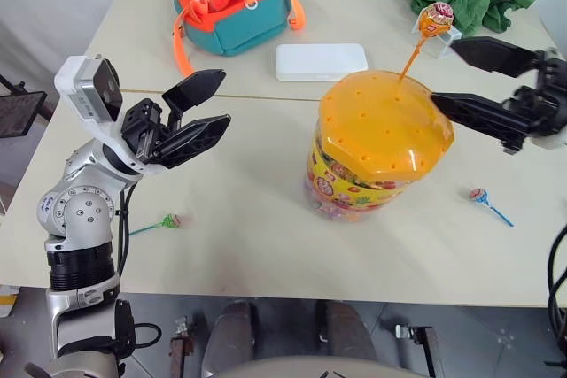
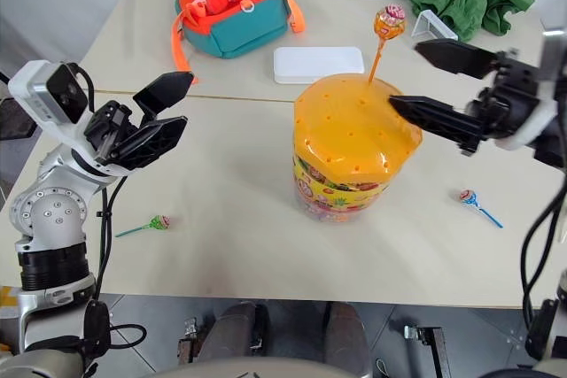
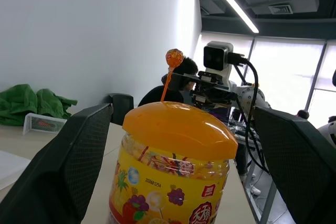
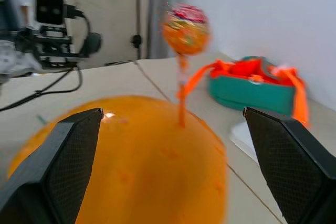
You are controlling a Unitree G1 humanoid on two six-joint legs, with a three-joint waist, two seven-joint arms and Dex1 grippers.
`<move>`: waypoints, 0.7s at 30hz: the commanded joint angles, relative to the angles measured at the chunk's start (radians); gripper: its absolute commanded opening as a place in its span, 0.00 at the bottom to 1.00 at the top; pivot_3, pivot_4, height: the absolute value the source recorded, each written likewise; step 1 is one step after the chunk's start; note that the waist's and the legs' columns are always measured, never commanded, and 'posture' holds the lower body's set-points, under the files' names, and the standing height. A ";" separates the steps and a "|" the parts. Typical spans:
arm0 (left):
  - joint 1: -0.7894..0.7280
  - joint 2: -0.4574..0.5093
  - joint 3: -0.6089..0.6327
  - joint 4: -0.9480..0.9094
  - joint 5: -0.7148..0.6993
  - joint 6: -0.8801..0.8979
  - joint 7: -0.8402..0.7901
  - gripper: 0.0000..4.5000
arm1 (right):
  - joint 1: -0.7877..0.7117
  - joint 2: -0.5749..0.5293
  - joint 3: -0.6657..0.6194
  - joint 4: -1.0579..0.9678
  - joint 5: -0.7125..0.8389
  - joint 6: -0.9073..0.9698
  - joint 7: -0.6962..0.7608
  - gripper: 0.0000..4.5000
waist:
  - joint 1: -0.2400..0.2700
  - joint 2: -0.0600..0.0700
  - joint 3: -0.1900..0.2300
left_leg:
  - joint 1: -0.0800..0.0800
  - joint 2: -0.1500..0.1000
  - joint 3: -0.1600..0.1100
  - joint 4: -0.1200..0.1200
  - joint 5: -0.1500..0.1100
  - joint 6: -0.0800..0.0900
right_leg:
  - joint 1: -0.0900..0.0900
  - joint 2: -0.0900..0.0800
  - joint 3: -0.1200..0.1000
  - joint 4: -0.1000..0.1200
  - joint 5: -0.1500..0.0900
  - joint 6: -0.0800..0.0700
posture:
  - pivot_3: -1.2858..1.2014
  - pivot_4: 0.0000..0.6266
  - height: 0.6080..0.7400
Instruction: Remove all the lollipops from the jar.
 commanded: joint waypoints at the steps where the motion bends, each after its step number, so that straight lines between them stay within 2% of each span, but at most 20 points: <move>1: -0.005 -0.007 0.000 -0.021 -0.010 -0.006 -0.003 1.00 | -0.074 0.013 0.052 0.002 -0.019 0.013 -0.022 0.99 | 0.000 0.000 0.000 | 0.000 0.000 0.000 0.000 0.000 0.000 | 0.000 0.000 0.000 0.000 0.000 0.000 | 0.52 0.24 1.00; 3: -0.007 -0.010 -0.001 -0.019 -0.007 -0.008 -0.004 1.00 | -0.120 0.030 0.092 0.027 -0.044 0.023 -0.042 0.99 | -0.001 0.000 0.000 | 0.000 0.000 0.000 0.000 0.000 0.000 | 0.000 0.000 0.000 0.000 0.000 0.000 | 0.52 0.24 1.00; 6: -0.012 -0.015 -0.001 -0.018 -0.006 -0.009 -0.004 1.00 | -0.152 0.036 0.122 0.064 -0.073 0.035 -0.050 0.86 | -0.001 0.000 0.000 | 0.000 0.000 0.000 0.000 0.000 0.000 | 0.000 0.000 0.000 0.000 0.000 0.000 | 0.52 0.24 1.00; 14: -0.043 -0.034 0.023 0.000 -0.042 -0.003 0.015 1.00 | -0.169 0.063 0.096 0.097 -0.083 0.013 -0.035 0.27 | -0.003 0.000 0.000 | 0.000 0.000 0.000 0.000 0.000 0.000 | 0.000 0.000 -0.001 0.000 0.000 0.000 | 0.52 0.24 1.00; 18: -0.052 -0.033 0.017 0.005 -0.046 0.006 0.006 1.00 | -0.201 0.122 -0.009 0.135 0.006 0.008 -0.074 0.00 | -0.008 0.000 0.000 | 0.000 0.000 0.000 0.000 0.000 0.000 | 0.000 0.000 -0.001 0.001 0.000 0.000 | 0.52 0.24 1.00; 21: -0.055 -0.019 0.003 0.020 -0.018 -0.005 -0.023 1.00 | -0.202 0.123 -0.104 0.148 0.085 0.026 -0.077 0.00 | -0.005 0.000 0.000 | 0.000 0.000 0.000 0.000 0.000 0.000 | -0.001 0.000 -0.001 0.001 0.000 0.000 | 0.52 0.24 1.00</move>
